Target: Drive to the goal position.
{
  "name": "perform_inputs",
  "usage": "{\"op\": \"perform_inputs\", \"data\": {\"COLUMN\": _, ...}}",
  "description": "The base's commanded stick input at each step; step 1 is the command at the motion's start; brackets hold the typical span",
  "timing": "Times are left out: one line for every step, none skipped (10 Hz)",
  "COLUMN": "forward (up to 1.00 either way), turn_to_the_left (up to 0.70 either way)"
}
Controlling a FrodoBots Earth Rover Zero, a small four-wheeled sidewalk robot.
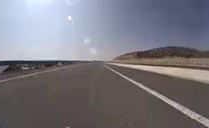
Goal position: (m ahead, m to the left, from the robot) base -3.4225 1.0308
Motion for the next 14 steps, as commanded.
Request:
{"op": "perform_inputs", "data": {"forward": 1.00, "turn_to_the_left": 0.00}}
{"op": "perform_inputs", "data": {"forward": 1.00, "turn_to_the_left": 0.00}}
{"op": "perform_inputs", "data": {"forward": 1.00, "turn_to_the_left": 0.00}}
{"op": "perform_inputs", "data": {"forward": 1.00, "turn_to_the_left": 0.06}}
{"op": "perform_inputs", "data": {"forward": 1.00, "turn_to_the_left": 0.20}}
{"op": "perform_inputs", "data": {"forward": 1.00, "turn_to_the_left": 0.27}}
{"op": "perform_inputs", "data": {"forward": 1.00, "turn_to_the_left": 0.27}}
{"op": "perform_inputs", "data": {"forward": 1.00, "turn_to_the_left": 0.21}}
{"op": "perform_inputs", "data": {"forward": 1.00, "turn_to_the_left": 0.08}}
{"op": "perform_inputs", "data": {"forward": 1.00, "turn_to_the_left": 0.00}}
{"op": "perform_inputs", "data": {"forward": 1.00, "turn_to_the_left": 0.00}}
{"op": "perform_inputs", "data": {"forward": 1.00, "turn_to_the_left": 0.00}}
{"op": "perform_inputs", "data": {"forward": 1.00, "turn_to_the_left": 0.00}}
{"op": "perform_inputs", "data": {"forward": 1.00, "turn_to_the_left": 0.00}}
